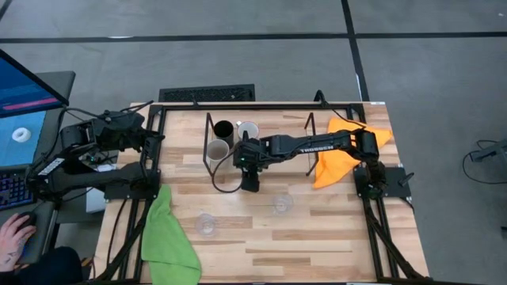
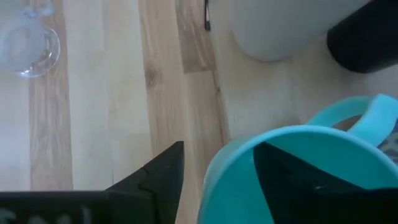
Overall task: Stack small to large cups/mugs on shelf
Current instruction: Put the blue mug on the shelf
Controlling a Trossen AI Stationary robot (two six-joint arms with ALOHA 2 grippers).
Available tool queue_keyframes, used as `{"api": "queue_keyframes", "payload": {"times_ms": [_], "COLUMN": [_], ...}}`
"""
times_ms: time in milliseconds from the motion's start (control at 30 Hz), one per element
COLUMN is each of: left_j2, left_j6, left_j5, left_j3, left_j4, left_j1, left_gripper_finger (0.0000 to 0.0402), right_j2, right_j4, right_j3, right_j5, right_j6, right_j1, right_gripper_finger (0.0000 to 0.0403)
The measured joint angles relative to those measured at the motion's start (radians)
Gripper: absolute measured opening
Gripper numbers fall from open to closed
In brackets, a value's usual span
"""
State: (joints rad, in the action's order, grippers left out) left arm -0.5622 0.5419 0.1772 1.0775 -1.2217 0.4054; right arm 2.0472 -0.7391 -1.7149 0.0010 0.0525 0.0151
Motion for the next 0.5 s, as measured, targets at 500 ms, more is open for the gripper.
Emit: {"api": "queue_keyframes", "payload": {"times_ms": [500], "left_j2": [0.000], "left_j6": [0.000], "left_j5": [0.000], "left_j3": [0.000], "left_j4": [0.000], "left_j1": [0.000], "left_gripper_finger": [0.0135], "right_j2": [-0.001], "right_j4": [0.057], "right_j3": [0.000], "right_j5": [0.000], "right_j6": [0.001], "right_j1": [0.000], "right_gripper_finger": [0.0230]}}
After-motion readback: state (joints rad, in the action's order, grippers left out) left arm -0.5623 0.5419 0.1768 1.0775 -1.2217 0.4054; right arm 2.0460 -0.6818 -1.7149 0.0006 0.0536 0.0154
